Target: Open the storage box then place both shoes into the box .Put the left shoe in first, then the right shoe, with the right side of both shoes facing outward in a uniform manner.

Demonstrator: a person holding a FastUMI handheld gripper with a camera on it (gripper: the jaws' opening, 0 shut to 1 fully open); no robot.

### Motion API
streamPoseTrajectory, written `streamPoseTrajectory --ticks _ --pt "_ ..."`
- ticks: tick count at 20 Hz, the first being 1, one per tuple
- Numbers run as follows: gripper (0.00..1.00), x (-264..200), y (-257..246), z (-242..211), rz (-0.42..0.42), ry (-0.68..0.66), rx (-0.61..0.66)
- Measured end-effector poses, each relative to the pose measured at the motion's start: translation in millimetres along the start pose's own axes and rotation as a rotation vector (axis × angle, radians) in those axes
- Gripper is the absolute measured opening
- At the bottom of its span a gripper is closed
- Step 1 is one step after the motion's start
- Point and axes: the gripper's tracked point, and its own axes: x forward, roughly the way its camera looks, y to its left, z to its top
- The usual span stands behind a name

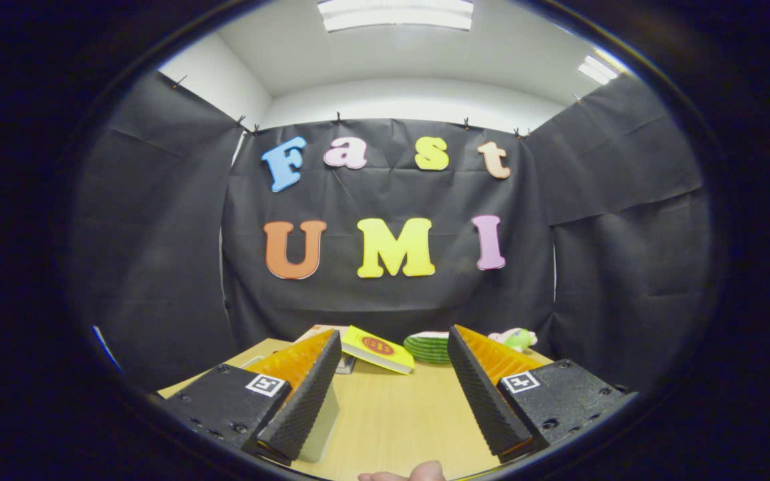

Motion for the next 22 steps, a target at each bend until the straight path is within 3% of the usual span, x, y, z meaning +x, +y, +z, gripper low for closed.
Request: streamPoseTrajectory --ticks 22 --pt "1.00 -11.3 14.5 0.1 0.077 0.036 0.013"
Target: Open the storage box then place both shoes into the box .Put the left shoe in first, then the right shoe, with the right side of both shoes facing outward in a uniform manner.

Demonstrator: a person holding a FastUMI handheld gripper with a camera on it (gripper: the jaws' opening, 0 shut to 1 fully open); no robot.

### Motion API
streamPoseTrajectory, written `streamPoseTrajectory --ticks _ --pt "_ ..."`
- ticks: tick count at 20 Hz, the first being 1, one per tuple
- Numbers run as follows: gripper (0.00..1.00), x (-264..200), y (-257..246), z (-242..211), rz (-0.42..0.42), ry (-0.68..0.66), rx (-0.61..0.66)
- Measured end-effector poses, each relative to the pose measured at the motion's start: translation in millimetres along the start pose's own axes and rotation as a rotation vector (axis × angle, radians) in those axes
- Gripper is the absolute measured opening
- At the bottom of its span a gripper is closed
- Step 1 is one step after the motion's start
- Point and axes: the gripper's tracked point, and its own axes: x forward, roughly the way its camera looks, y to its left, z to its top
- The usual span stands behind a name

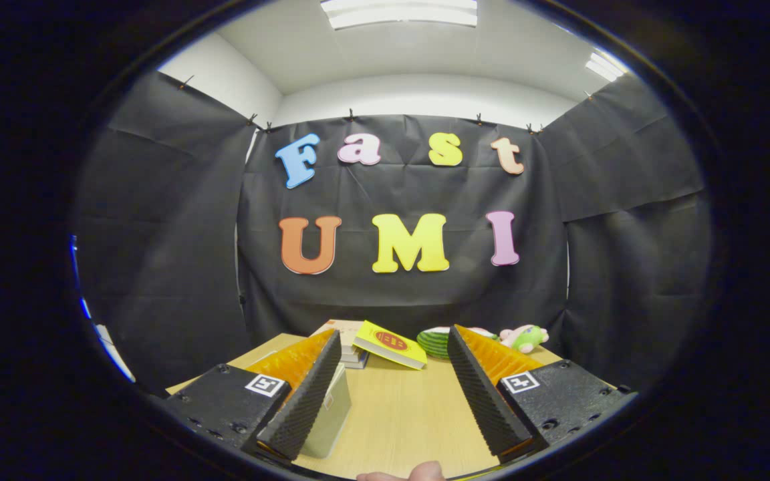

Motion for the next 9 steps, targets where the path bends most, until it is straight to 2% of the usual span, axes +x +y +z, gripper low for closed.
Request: streamPoseTrajectory --ticks 9 --pt "1.00 1.0 5.7 -4.1 0.012 0.019 0.002"
